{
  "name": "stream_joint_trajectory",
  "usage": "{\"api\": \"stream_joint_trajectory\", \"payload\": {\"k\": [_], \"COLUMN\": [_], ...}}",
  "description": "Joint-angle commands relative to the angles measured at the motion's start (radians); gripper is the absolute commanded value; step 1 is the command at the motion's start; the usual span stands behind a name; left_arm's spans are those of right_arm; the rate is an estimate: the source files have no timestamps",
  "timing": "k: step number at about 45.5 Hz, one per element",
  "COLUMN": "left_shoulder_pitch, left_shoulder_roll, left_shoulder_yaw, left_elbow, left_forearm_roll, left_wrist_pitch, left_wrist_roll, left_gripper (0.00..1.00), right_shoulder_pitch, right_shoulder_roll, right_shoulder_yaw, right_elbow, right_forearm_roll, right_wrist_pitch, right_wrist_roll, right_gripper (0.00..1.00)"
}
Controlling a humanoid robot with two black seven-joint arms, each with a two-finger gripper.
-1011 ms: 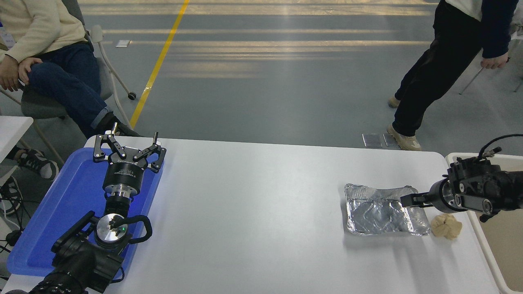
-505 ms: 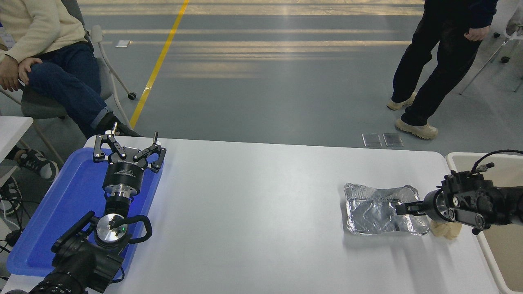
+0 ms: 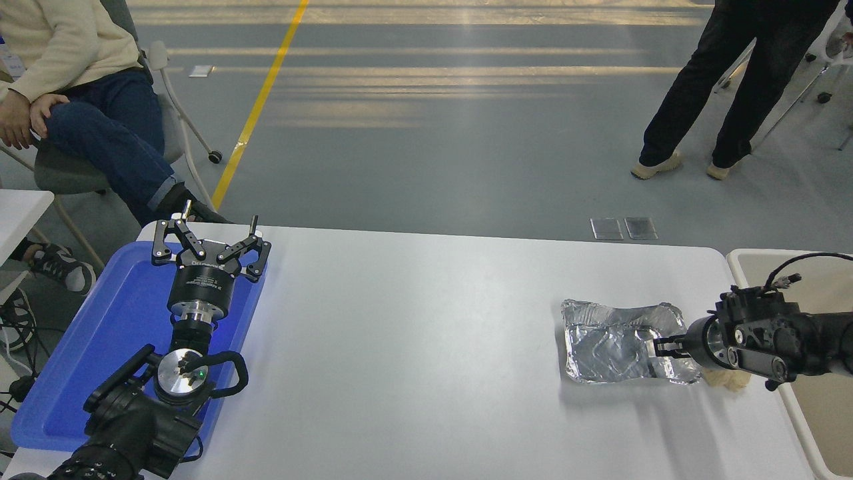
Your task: Pick up foil plate and place in dustbin
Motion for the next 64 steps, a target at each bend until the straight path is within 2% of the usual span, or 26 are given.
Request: {"api": "stream_joint_trajectory", "payload": {"k": [1, 4, 17, 25, 31, 42, 64], "left_shoulder_pitch": [0.000, 0.000, 0.000, 0.000, 0.000, 0.000, 0.000], "left_shoulder_roll": [0.000, 0.000, 0.000, 0.000, 0.000, 0.000, 0.000], "left_shoulder_yaw": [0.000, 0.000, 0.000, 0.000, 0.000, 0.000, 0.000], "left_elbow": [0.000, 0.000, 0.000, 0.000, 0.000, 0.000, 0.000], "left_forearm_roll": [0.000, 0.000, 0.000, 0.000, 0.000, 0.000, 0.001], "left_wrist_pitch": [0.000, 0.000, 0.000, 0.000, 0.000, 0.000, 0.000], "left_wrist_roll": [0.000, 0.000, 0.000, 0.000, 0.000, 0.000, 0.000], "left_gripper": [1.00, 1.00, 1.00, 1.00, 1.00, 1.00, 1.00], "right_shoulder_pitch": [-0.001, -0.003, 0.005, 0.049, 0.120, 0.339, 0.876], "right_shoulder_roll": [0.000, 0.000, 0.000, -0.009, -0.038, -0.147, -0.230], "right_shoulder_yaw": [0.009, 0.023, 0.028, 0.028, 0.025, -0.009, -0.282], "right_elbow": [0.006, 0.008, 0.012, 0.040, 0.066, 0.247, 0.509], "right_forearm_roll": [-0.015, -0.016, -0.016, -0.015, -0.015, -0.015, -0.004], "right_wrist_pitch": [0.002, 0.002, 0.004, 0.025, 0.067, 0.177, 0.378], "right_wrist_roll": [0.012, 0.031, 0.035, 0.066, 0.067, 0.067, 0.067], "right_gripper": [0.00, 0.00, 0.00, 0.00, 0.00, 0.00, 0.00]}}
